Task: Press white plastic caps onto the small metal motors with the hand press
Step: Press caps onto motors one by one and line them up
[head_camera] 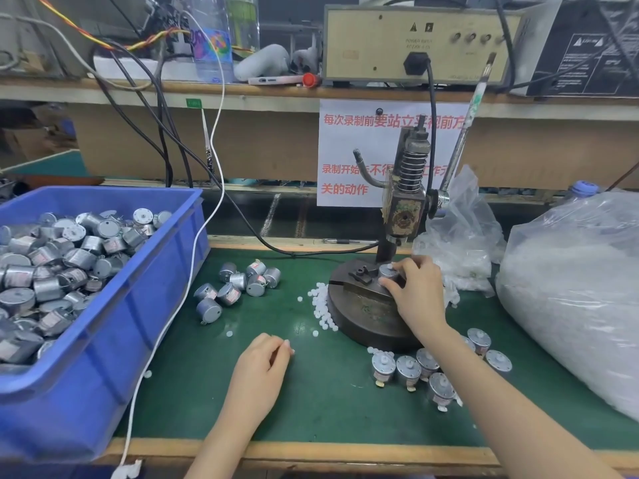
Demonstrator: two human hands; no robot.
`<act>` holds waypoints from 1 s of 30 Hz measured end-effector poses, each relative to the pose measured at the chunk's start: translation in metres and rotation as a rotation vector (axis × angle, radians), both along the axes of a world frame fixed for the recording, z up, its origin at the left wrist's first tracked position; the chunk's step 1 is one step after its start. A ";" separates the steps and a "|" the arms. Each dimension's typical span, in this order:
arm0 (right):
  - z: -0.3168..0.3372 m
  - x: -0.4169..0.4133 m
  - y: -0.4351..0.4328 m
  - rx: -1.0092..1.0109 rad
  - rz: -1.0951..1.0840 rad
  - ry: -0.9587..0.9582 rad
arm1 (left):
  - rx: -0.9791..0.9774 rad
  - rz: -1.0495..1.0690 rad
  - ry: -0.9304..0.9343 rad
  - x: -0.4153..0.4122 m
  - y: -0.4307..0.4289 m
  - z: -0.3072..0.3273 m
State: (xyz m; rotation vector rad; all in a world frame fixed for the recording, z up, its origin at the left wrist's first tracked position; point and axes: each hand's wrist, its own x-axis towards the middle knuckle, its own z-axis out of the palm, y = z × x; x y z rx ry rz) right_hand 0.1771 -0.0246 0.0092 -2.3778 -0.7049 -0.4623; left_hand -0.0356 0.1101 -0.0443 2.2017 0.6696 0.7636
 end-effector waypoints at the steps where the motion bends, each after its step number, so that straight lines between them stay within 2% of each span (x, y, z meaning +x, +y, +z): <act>1: 0.001 0.000 0.001 0.004 -0.016 0.006 | -0.001 0.001 0.000 0.000 0.000 0.000; 6: 0.001 -0.001 0.003 -0.048 -0.008 0.063 | -0.014 0.010 0.008 0.000 0.001 -0.001; 9: 0.005 0.001 -0.002 -0.036 0.077 0.157 | -0.043 0.008 0.011 0.001 0.001 -0.001; 12: 0.017 0.006 -0.008 -0.065 0.141 0.275 | -0.159 0.042 -0.030 0.002 0.005 0.001; 14: 0.030 0.011 -0.013 0.051 0.125 0.359 | -0.288 0.071 -0.097 0.003 0.007 0.000; 16: 0.048 0.019 -0.020 0.258 0.070 0.421 | -0.387 0.104 -0.129 0.006 0.009 -0.001; 20: 0.098 0.036 -0.028 0.624 0.014 0.597 | -0.599 0.161 -0.039 0.019 0.026 0.006; 23: 0.135 0.043 -0.026 0.646 0.018 0.592 | -0.728 0.196 -0.031 0.023 0.037 0.013; 27: 0.183 0.046 -0.015 0.663 0.113 0.515 | -0.755 0.213 -0.025 0.024 0.041 0.014; 30: 0.206 0.043 -0.007 0.718 0.078 0.479 | -0.755 0.213 -0.025 0.024 0.040 0.014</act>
